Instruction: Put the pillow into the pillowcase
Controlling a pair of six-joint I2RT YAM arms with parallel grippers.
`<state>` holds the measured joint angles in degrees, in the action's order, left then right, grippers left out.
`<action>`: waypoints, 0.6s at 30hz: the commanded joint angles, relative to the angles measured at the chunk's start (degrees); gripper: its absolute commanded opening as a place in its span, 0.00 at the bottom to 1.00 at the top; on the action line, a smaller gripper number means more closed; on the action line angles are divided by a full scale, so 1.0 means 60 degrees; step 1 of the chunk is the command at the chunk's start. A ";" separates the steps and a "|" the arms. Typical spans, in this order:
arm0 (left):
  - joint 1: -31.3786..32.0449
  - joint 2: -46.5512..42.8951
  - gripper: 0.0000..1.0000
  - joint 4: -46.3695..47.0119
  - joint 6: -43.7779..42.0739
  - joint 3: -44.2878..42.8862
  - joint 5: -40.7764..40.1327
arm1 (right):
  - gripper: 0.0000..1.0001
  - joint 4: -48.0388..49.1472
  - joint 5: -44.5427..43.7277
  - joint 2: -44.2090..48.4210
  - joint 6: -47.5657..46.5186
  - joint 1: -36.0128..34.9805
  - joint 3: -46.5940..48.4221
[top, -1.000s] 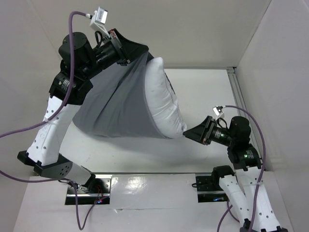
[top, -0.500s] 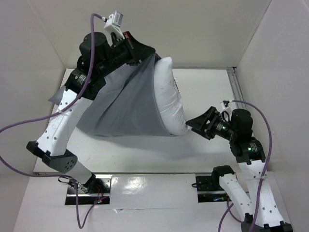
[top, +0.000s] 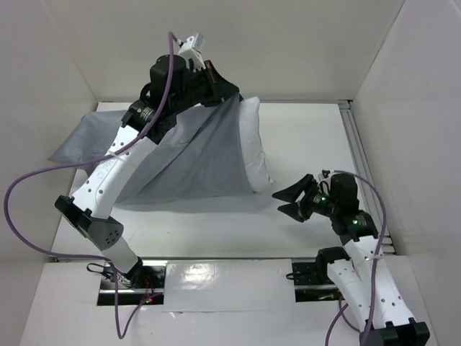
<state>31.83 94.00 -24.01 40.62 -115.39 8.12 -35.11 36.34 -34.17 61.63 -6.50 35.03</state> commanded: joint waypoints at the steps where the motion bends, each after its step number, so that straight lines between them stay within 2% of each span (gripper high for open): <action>1: 0.0201 -0.0388 0.00 0.1160 -0.0178 -0.0061 -0.0137 | 0.67 0.2449 0.0711 0.0436 0.2425 -0.0030 -0.1334; 2: 0.0304 -0.0388 0.00 0.1160 -0.0178 -0.0060 -0.0137 | 0.67 0.2990 0.0711 0.0538 0.3256 -0.0030 -0.1602; 5: 0.0407 -0.0504 0.00 0.1248 -0.0178 0.0262 -0.0225 | 0.67 0.4662 0.0711 0.0438 0.4463 -0.0030 -0.2379; 13: 0.1096 -0.0622 0.00 0.1701 -0.0178 0.1228 -0.0678 | 0.65 0.7432 0.0623 -0.1992 0.5081 -0.0131 -0.3053; 16: 0.1301 -0.0622 0.00 0.1819 -0.0077 0.1580 -0.0679 | 0.57 0.8178 0.0871 -0.2916 0.5300 -0.0235 -0.3288; 18: 0.1388 -0.0622 0.00 0.1907 -0.0076 0.1683 -0.0782 | 0.56 0.8181 0.0873 -0.3151 0.5300 -0.0600 -0.3289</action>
<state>39.75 93.58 -19.20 40.58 -105.01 4.97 6.24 39.86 -51.72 91.31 -8.05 15.92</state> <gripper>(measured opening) 0.026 0.571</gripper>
